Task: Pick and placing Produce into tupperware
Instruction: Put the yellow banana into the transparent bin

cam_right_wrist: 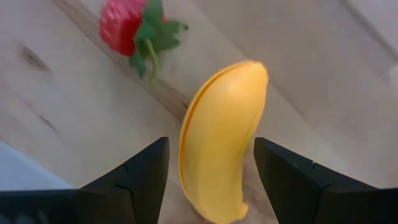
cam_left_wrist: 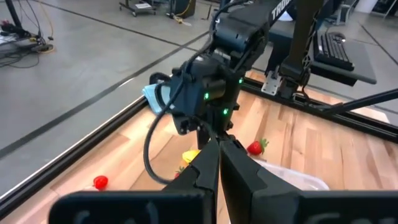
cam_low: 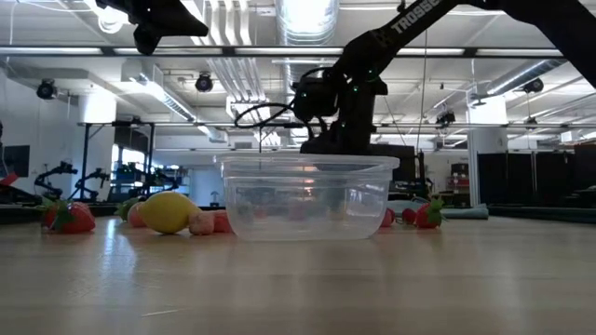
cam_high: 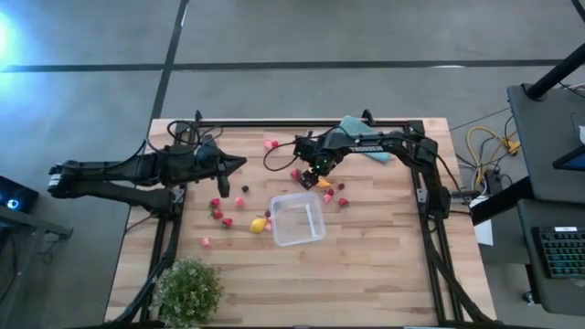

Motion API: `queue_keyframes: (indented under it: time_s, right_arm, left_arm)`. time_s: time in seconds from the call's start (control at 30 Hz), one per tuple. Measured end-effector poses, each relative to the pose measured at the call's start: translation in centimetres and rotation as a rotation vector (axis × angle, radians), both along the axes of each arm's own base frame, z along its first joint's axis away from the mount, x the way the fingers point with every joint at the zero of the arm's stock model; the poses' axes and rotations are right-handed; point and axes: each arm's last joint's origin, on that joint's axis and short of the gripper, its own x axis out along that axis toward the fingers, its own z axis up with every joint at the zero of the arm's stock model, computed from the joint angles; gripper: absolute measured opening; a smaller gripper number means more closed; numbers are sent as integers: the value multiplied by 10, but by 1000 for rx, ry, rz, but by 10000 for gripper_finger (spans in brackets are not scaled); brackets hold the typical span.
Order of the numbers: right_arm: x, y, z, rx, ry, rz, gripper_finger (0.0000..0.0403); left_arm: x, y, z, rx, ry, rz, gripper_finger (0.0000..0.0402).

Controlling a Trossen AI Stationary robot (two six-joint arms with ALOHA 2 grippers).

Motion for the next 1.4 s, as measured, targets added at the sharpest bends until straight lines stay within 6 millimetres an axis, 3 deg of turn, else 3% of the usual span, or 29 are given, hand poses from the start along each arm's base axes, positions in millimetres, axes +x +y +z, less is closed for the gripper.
queue_keyframes:
  time_s: [0.27,0.87,1.4]
  right_arm:
    - [2,7,-12,9,48,26,223]
    - [1,8,4,-32,23,29,139]
    - [3,7,-3,-66,40,40,210]
  left_arm:
    - [0,0,0,1,3,1,0]
    - [0,0,-1,2,6,1,0]
    - [-4,0,1,2,-4,1,0]
